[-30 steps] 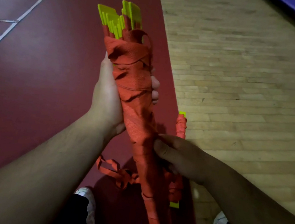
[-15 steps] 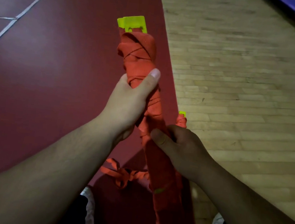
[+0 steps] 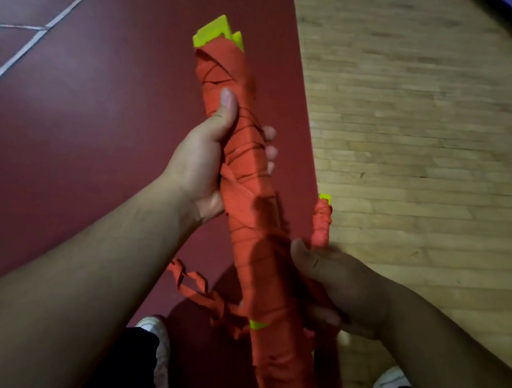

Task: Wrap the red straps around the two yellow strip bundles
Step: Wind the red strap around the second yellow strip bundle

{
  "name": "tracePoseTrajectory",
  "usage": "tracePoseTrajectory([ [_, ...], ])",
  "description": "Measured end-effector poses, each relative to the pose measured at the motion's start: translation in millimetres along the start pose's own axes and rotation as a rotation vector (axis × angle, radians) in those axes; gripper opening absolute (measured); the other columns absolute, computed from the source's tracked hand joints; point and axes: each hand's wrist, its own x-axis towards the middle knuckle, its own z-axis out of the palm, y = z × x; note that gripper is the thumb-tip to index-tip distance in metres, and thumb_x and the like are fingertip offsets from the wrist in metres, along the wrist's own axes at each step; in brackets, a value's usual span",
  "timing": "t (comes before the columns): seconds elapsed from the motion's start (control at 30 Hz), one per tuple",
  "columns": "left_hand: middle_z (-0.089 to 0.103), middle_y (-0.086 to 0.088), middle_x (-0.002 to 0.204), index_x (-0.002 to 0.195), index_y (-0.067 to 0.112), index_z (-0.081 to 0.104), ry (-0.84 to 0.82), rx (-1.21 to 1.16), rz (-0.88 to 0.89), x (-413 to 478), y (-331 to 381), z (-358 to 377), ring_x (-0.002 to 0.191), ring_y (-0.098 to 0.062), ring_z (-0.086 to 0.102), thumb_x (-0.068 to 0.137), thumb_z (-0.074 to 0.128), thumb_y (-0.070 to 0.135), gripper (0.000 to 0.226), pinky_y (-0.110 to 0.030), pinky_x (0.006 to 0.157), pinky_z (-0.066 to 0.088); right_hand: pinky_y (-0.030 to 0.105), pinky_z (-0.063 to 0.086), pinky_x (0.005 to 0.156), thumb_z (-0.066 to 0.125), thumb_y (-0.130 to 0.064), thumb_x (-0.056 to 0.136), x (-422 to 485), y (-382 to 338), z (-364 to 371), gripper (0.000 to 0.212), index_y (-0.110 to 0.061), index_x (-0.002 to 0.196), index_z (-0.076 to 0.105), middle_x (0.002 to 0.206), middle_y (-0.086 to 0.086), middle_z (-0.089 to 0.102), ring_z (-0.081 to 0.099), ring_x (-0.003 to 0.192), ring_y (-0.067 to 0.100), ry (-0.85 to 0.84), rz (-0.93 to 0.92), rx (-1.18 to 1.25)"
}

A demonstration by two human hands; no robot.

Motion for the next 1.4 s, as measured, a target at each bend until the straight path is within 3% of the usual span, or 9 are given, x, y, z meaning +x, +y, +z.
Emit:
tracePoseTrajectory([
  [0.1,0.070,-0.006,0.079,0.092,0.006,0.067,0.162,-0.005,0.034,4,-4,0,0.070,-0.018,0.066,0.095,0.043,0.063,0.062,-0.031,0.069,0.059,0.022,0.024,0.041,0.061,-0.077,0.059,4,-2,6,0.051,-0.036,0.084,0.078,0.085,0.011,0.062,0.039,0.053,0.023,0.112,0.011,-0.024],
  [0.23,0.073,0.007,0.068,0.084,0.016,0.067,0.315,0.412,-0.037,-2,-17,8,0.064,-0.012,0.071,0.086,0.058,0.065,0.050,-0.035,0.070,0.059,0.034,0.054,0.073,0.052,-0.098,0.053,9,-2,-4,0.091,-0.030,0.111,0.066,0.101,-0.010,0.073,0.067,0.087,0.010,0.302,-0.015,-0.425],
  [0.43,0.052,-0.007,0.071,0.083,0.017,0.055,0.230,0.390,-0.024,-2,-28,7,0.055,-0.019,0.056,0.086,0.072,0.011,0.018,-0.026,0.053,0.051,0.046,0.055,0.081,0.058,-0.079,0.066,8,-1,1,0.067,-0.021,0.098,0.067,0.087,0.000,0.073,0.069,0.082,0.015,0.255,-0.118,-0.587],
  [0.57,0.059,-0.009,0.077,0.110,0.015,0.057,-0.019,0.311,-0.188,-7,-14,7,0.062,-0.019,0.062,0.085,0.064,0.008,0.027,-0.026,0.053,0.050,0.053,0.052,0.088,0.073,-0.056,0.071,5,-10,0,0.059,-0.005,0.100,0.069,0.097,0.019,0.072,0.063,0.084,0.016,0.102,-0.129,-0.417],
  [0.67,0.061,-0.004,0.066,0.100,0.014,0.062,-0.128,0.204,-0.239,-13,-14,10,0.058,-0.017,0.059,0.076,0.065,0.012,0.025,-0.023,0.051,0.050,0.058,0.050,0.089,0.077,-0.073,0.062,5,-10,0,0.082,-0.005,0.106,0.069,0.103,0.022,0.072,0.062,0.089,0.020,0.086,-0.116,-0.366],
  [0.9,0.056,-0.008,0.072,0.112,0.019,0.059,-0.047,-0.055,-0.068,0,-4,3,0.063,-0.018,0.057,0.084,0.061,0.031,0.031,-0.032,0.065,0.056,0.019,0.027,0.038,0.057,-0.066,0.070,-7,-1,5,0.040,-0.032,0.059,0.074,0.051,-0.008,0.057,0.038,0.031,0.003,0.113,-0.021,-0.035],
  [1.13,0.073,-0.007,0.093,0.106,0.017,0.068,0.218,0.266,-0.185,0,-25,0,0.078,-0.022,0.072,0.078,0.072,0.062,0.053,-0.040,0.081,0.058,0.046,0.051,0.075,0.054,-0.088,0.069,6,-5,-4,0.085,-0.006,0.084,0.069,0.076,0.014,0.068,0.059,0.071,0.019,0.370,-0.171,-0.353],
  [1.27,0.077,-0.010,0.092,0.108,0.011,0.070,0.248,0.273,-0.239,-10,-43,11,0.073,-0.023,0.073,0.080,0.076,0.050,0.049,-0.039,0.065,0.061,0.042,0.052,0.071,0.052,-0.078,0.080,7,-2,-2,0.066,-0.014,0.079,0.068,0.072,0.005,0.068,0.062,0.067,0.020,0.411,-0.178,-0.643],
  [1.4,0.076,-0.010,0.080,0.100,0.006,0.072,0.145,0.233,-0.154,-7,-26,15,0.067,-0.023,0.074,0.089,0.070,0.037,0.033,-0.032,0.056,0.058,0.009,0.038,0.051,0.059,-0.034,0.098,3,-13,3,0.021,-0.021,0.086,0.069,0.048,-0.021,0.057,0.052,0.047,-0.008,0.302,-0.236,-0.484],
])
